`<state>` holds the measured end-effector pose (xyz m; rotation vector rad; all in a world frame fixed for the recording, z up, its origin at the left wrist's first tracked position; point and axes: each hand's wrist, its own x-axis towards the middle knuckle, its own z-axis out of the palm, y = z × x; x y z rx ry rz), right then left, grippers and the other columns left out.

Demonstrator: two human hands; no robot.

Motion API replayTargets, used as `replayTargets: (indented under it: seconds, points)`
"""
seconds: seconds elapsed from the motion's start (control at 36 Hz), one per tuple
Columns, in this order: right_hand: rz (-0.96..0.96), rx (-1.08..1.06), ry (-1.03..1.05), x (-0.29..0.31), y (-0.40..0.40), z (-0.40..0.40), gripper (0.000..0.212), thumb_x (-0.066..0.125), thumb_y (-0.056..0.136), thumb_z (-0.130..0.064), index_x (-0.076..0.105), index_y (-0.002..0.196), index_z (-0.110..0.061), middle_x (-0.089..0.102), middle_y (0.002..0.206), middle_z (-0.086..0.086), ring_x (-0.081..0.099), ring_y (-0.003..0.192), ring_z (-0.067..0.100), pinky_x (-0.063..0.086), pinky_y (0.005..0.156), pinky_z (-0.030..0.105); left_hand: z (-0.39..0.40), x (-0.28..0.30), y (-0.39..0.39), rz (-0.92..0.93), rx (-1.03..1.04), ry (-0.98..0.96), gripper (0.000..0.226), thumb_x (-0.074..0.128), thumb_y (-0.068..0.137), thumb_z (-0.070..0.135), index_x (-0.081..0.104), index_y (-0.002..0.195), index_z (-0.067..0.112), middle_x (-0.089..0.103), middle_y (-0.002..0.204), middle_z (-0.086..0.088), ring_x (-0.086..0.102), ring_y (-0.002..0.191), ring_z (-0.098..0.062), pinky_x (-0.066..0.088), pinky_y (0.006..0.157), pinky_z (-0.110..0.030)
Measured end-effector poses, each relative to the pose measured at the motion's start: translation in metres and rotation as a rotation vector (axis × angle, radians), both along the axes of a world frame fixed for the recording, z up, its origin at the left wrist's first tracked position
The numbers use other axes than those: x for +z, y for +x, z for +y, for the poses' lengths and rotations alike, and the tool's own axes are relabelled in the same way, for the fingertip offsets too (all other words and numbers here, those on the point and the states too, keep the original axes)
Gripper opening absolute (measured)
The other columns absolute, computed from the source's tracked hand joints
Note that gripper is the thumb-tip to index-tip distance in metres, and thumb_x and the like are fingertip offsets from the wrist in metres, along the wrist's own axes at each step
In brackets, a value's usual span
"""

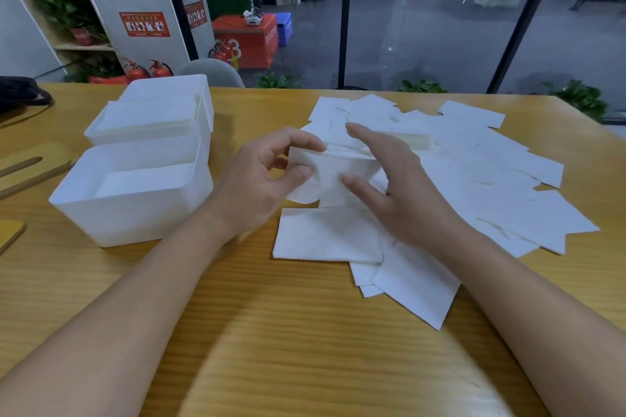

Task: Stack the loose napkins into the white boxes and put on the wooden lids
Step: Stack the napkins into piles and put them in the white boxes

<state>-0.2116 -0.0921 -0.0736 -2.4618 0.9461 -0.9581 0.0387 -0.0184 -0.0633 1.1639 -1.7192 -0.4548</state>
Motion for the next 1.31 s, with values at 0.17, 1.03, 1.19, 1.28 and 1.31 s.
replayTargets:
  seconds: [0.17, 1.03, 1.19, 1.28, 1.31]
  points:
    - [-0.146, -0.039, 0.0, 0.004, 0.001, 0.002, 0.018, 0.072, 0.104, -0.031, 0.078, 0.12, -0.029, 0.073, 0.109, -0.024, 0.064, 0.107, 0.003, 0.045, 0.085, 0.024, -0.002, -0.004, 0.001, 0.021, 0.074, -0.008, 0.031, 0.072, 0.102, 0.005, 0.073, 0.126, 0.025, 0.074, 0.118, 0.011, 0.069, 0.112, -0.021, 0.055, 0.09, -0.031]
    - [0.253, -0.017, 0.44, 0.021, -0.013, 0.002, 0.013, 0.077, 0.099, -0.034, 0.071, 0.109, -0.03, 0.072, 0.063, -0.007, 0.063, 0.052, 0.005, 0.047, 0.058, 0.024, 0.009, 0.011, 0.012, -0.26, 0.032, 0.674, 0.015, 0.078, 0.1, 0.04, 0.069, 0.108, 0.032, 0.068, 0.067, 0.0, 0.058, 0.061, -0.011, 0.047, 0.073, -0.036]
    - [0.253, -0.011, 0.429, 0.02, -0.011, 0.002, 0.013, 0.079, 0.097, -0.033, 0.071, 0.108, -0.031, 0.071, 0.063, -0.007, 0.064, 0.054, 0.005, 0.048, 0.06, 0.027, 0.009, 0.012, 0.012, -0.286, 0.03, 0.685, 0.018, 0.078, 0.099, 0.042, 0.068, 0.113, 0.036, 0.077, 0.076, -0.003, 0.061, 0.064, -0.013, 0.051, 0.076, -0.039]
    - [0.25, -0.01, 0.435, 0.019, -0.012, 0.001, 0.015, 0.082, 0.095, -0.033, 0.071, 0.105, -0.031, 0.07, 0.062, -0.007, 0.063, 0.054, 0.003, 0.048, 0.059, 0.027, 0.009, 0.012, 0.013, -0.288, 0.032, 0.679, 0.021, 0.079, 0.098, 0.044, 0.067, 0.114, 0.037, 0.077, 0.076, -0.002, 0.061, 0.064, -0.011, 0.052, 0.078, -0.037]
    - [0.257, -0.011, 0.429, 0.018, -0.012, 0.001, 0.015, 0.083, 0.093, -0.033, 0.072, 0.104, -0.031, 0.068, 0.062, -0.008, 0.062, 0.055, 0.003, 0.048, 0.059, 0.027, 0.009, 0.011, 0.014, -0.3, 0.036, 0.678, 0.022, 0.079, 0.098, 0.045, 0.067, 0.114, 0.038, 0.077, 0.075, -0.001, 0.061, 0.063, -0.011, 0.053, 0.08, -0.037]
